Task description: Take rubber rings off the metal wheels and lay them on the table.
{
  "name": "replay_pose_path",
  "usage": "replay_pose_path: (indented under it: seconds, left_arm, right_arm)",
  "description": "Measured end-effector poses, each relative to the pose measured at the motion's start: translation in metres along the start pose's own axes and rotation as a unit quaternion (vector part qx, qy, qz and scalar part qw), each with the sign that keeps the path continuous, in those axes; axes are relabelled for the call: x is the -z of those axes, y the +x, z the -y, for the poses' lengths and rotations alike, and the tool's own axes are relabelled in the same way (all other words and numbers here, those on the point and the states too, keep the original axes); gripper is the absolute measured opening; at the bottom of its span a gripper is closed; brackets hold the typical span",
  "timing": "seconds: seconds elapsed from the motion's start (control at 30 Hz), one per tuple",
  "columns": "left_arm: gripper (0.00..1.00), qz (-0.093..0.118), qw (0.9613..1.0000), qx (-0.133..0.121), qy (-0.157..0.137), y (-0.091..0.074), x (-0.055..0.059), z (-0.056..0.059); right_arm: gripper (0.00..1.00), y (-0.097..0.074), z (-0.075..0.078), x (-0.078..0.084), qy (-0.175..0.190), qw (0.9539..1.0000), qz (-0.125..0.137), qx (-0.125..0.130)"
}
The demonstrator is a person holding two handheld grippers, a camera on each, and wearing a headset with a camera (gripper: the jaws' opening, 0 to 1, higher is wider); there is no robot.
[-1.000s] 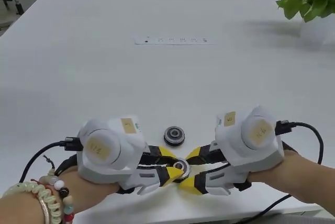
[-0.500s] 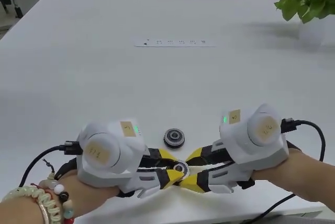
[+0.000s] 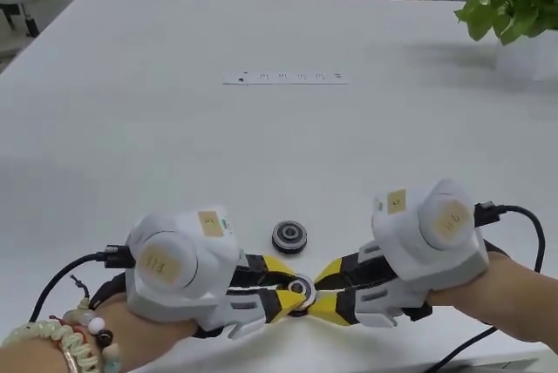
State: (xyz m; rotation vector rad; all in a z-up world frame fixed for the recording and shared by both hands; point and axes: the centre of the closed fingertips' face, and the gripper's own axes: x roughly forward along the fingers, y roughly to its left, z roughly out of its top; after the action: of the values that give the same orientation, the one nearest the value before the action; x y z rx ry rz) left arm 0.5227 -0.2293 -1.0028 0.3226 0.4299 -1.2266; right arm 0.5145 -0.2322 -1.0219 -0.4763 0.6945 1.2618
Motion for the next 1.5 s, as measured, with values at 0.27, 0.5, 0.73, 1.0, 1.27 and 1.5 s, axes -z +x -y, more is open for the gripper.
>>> replay_pose_path:
  seconds: [0.27, 0.5, 0.73, 1.0, 1.27, 1.5]
  left_arm:
    - [0.14, 0.001, 1.0000, -0.001, -0.002, 0.000, 0.000, -0.001]
    - [0.14, 0.001, 1.0000, -0.001, -0.002, 0.000, 0.000, -0.001]
    - [0.14, 0.000, 1.0000, -0.002, -0.001, 0.000, 0.000, -0.001]
    - [0.14, 0.000, 1.0000, -0.002, 0.000, 0.000, 0.000, -0.001]
    - [0.14, -0.001, 1.0000, -0.003, 0.002, 0.000, 0.000, -0.001]
    - [0.14, -0.001, 1.0000, -0.004, 0.006, 0.000, 0.001, -0.001]
  right_arm:
    - [0.05, -0.001, 0.002, 0.002, 0.000, 1.0000, -0.004, 0.001]
    - [0.00, -0.002, 0.004, 0.003, 0.000, 0.9999, -0.008, 0.010]
    - [0.00, -0.002, 0.007, 0.005, 0.081, 0.9963, -0.021, 0.019]
    - [0.00, -0.005, 0.013, 0.005, 0.199, 0.9796, -0.011, 0.021]
    - [0.00, -0.008, 0.013, 0.003, 0.226, 0.9741, -0.007, 0.014]
    - [0.00, -0.010, 0.016, -0.002, 0.257, 0.9662, 0.010, 0.010]
